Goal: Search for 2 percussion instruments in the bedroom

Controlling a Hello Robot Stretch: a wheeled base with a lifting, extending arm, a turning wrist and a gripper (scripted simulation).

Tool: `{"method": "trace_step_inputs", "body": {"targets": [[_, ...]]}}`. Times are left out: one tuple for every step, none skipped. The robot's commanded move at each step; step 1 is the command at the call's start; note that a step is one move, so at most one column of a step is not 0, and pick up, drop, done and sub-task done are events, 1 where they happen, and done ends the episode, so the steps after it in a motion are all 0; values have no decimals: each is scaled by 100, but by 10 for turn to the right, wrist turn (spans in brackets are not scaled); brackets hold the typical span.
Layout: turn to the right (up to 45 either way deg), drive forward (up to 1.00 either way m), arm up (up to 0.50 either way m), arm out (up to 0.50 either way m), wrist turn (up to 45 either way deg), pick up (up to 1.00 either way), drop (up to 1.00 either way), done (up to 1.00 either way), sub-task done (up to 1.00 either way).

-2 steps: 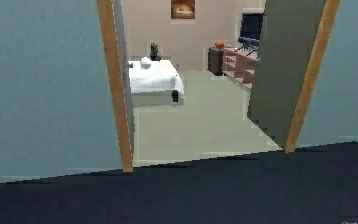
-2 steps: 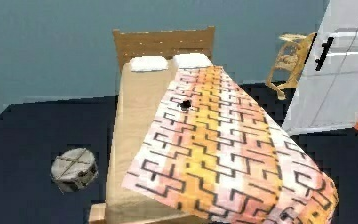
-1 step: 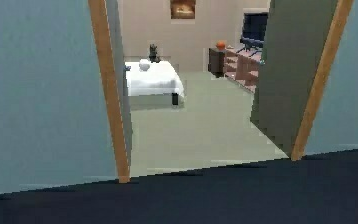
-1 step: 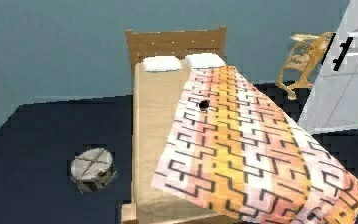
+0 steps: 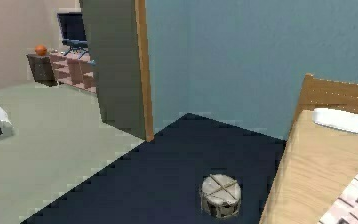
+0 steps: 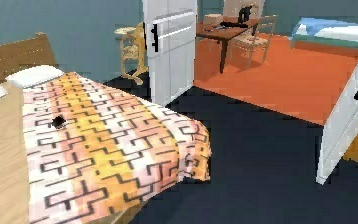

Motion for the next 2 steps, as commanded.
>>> {"method": "trace_step_inputs", "body": {"targets": [[150,0,0,0,0,0,0,0,0],[0,0,0,0,0,0,0,100,0]]}}
